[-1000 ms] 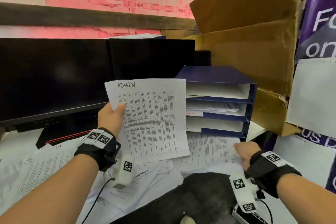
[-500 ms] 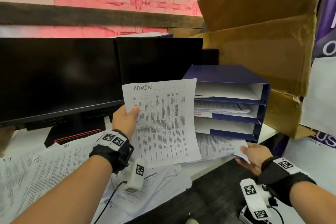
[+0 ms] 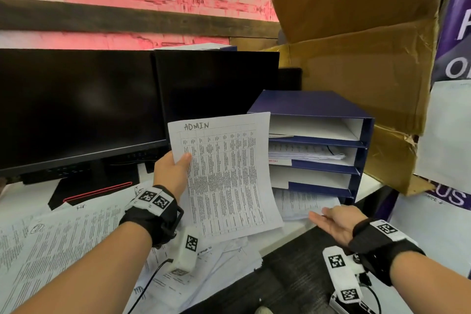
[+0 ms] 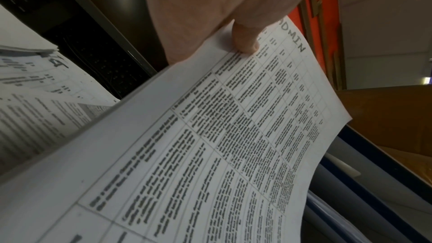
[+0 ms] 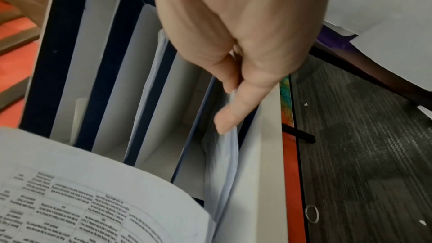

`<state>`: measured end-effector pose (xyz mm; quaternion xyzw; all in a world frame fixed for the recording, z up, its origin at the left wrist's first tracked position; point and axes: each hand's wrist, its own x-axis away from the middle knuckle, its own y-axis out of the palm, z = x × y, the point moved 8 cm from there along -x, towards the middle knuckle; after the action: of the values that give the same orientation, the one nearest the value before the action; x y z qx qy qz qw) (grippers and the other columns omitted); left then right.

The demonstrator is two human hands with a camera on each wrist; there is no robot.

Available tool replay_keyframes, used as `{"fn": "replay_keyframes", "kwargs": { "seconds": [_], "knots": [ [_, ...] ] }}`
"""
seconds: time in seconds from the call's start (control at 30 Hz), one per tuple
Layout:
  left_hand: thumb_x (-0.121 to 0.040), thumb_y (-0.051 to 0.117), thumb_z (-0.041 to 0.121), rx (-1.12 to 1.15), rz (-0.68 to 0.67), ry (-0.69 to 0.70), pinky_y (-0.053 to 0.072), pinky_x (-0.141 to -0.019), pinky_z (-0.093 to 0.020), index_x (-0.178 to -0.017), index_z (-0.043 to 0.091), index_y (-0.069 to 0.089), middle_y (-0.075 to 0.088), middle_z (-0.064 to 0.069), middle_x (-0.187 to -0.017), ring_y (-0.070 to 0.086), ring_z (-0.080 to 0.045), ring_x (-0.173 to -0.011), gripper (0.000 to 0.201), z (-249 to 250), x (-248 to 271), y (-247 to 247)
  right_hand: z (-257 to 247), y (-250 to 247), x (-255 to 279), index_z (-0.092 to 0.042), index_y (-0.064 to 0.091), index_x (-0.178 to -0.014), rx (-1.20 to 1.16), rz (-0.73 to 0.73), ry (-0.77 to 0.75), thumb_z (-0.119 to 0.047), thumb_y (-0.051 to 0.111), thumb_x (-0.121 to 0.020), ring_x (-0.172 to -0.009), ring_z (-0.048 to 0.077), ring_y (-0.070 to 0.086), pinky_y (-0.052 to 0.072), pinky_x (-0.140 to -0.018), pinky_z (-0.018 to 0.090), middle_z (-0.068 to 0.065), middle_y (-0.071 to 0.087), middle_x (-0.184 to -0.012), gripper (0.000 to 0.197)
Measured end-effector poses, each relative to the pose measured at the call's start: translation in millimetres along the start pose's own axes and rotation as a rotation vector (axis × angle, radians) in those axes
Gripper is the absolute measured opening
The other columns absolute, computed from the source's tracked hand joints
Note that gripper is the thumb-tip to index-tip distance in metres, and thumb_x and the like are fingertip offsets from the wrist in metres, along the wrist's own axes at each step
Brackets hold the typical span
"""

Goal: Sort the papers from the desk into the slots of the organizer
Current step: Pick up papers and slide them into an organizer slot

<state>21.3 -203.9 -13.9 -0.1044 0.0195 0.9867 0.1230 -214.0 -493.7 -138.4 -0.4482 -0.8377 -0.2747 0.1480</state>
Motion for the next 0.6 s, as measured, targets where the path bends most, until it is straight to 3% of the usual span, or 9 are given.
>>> {"fn": "replay_keyframes", "kwargs": {
  "seconds": [0.07,0.2,0.27,0.33,0.37,0.4,0.5,0.53,0.6],
  "knots": [
    [-0.098,0.049,0.013,-0.004,0.002,-0.001,0.048,-0.098,-0.042,-0.125,0.011,0.061,0.067,-0.003,-0.118,0.063,-0.020,-0.107,0.029,-1,0,-4,2,8,0,0.005,0.029,-0.143,-0.052,-0.044,0.014,0.008,0.032,-0.100,-0.117,0.039,0.056,0.058,-0.073,0.043,0.031,0.046,-0.135,0.044],
    [-0.098,0.048,0.012,0.003,-0.001,-0.001,0.049,-0.095,-0.039,-0.124,0.012,0.061,0.066,-0.003,-0.119,0.063,-0.018,-0.105,0.029,-3,-1,-5,7,19,1,-0.003,0.022,-0.148,0.061,-0.115,0.003,0.011,0.030,-0.098,-0.122,0.041,0.052,0.046,-0.100,0.049,0.032,0.040,-0.141,0.052],
    [-0.098,0.049,0.013,0.005,-0.013,-0.017,0.049,-0.097,-0.043,-0.124,0.012,0.060,0.067,-0.004,-0.118,0.063,-0.020,-0.106,0.028,-5,-1,-3,6,22,8,-0.001,0.032,-0.142,0.255,-0.113,-0.008,0.009,0.036,-0.098,-0.111,0.038,0.060,0.052,-0.089,0.046,0.027,0.048,-0.135,0.046],
    [-0.098,0.049,0.014,0.007,-0.040,-0.033,0.048,-0.098,-0.048,-0.122,0.013,0.061,0.068,-0.004,-0.116,0.064,-0.022,-0.106,0.027,-7,-1,1,1,24,20,0.003,0.048,-0.126,0.592,-0.096,-0.027,-0.005,0.048,-0.098,-0.083,0.031,0.067,0.058,-0.065,0.040,0.022,0.062,-0.115,0.029],
    [-0.098,0.049,0.014,0.010,-0.055,-0.038,0.049,-0.097,-0.048,-0.121,0.013,0.062,0.069,-0.004,-0.115,0.065,-0.022,-0.105,0.026,-7,0,4,-4,27,24,0.001,0.052,-0.122,0.723,-0.111,-0.070,-0.015,0.054,-0.097,-0.073,0.027,0.066,0.058,-0.061,0.038,0.018,0.067,-0.107,0.030],
    [-0.098,0.049,0.014,0.013,-0.070,-0.042,0.049,-0.097,-0.048,-0.119,0.015,0.063,0.069,-0.003,-0.113,0.066,-0.022,-0.104,0.025,-6,1,8,-8,33,28,-0.003,0.054,-0.121,0.765,-0.148,-0.120,-0.023,0.057,-0.095,-0.073,0.025,0.065,0.057,-0.065,0.038,0.015,0.068,-0.105,0.033],
    [-0.098,0.049,0.015,0.002,-0.119,-0.052,0.051,-0.094,-0.046,-0.117,0.016,0.064,0.070,-0.003,-0.111,0.067,-0.021,-0.102,0.024,-4,7,24,-12,51,35,-0.019,0.053,-0.126,0.623,-0.360,-0.209,-0.039,0.058,-0.091,-0.105,0.023,0.061,0.047,-0.096,0.042,0.005,0.063,-0.118,0.040],
    [-0.098,0.049,0.015,-0.009,-0.138,-0.050,0.052,-0.092,-0.045,-0.116,0.016,0.064,0.070,-0.002,-0.110,0.067,-0.021,-0.101,0.023,-2,9,31,-13,57,40,-0.021,0.054,-0.125,0.573,-0.418,-0.222,-0.042,0.055,-0.091,-0.111,0.024,0.061,0.044,-0.101,0.043,0.004,0.065,-0.119,0.040],
    [-0.098,0.049,0.015,-0.034,-0.175,-0.033,0.054,-0.085,-0.038,-0.115,0.016,0.064,0.070,-0.001,-0.109,0.067,-0.018,-0.098,0.022,2,14,44,-16,62,49,-0.016,0.058,-0.121,0.488,-0.462,-0.262,-0.036,0.049,-0.097,-0.108,0.026,0.065,0.047,-0.100,0.044,0.007,0.069,-0.116,0.033]
  ]
}}
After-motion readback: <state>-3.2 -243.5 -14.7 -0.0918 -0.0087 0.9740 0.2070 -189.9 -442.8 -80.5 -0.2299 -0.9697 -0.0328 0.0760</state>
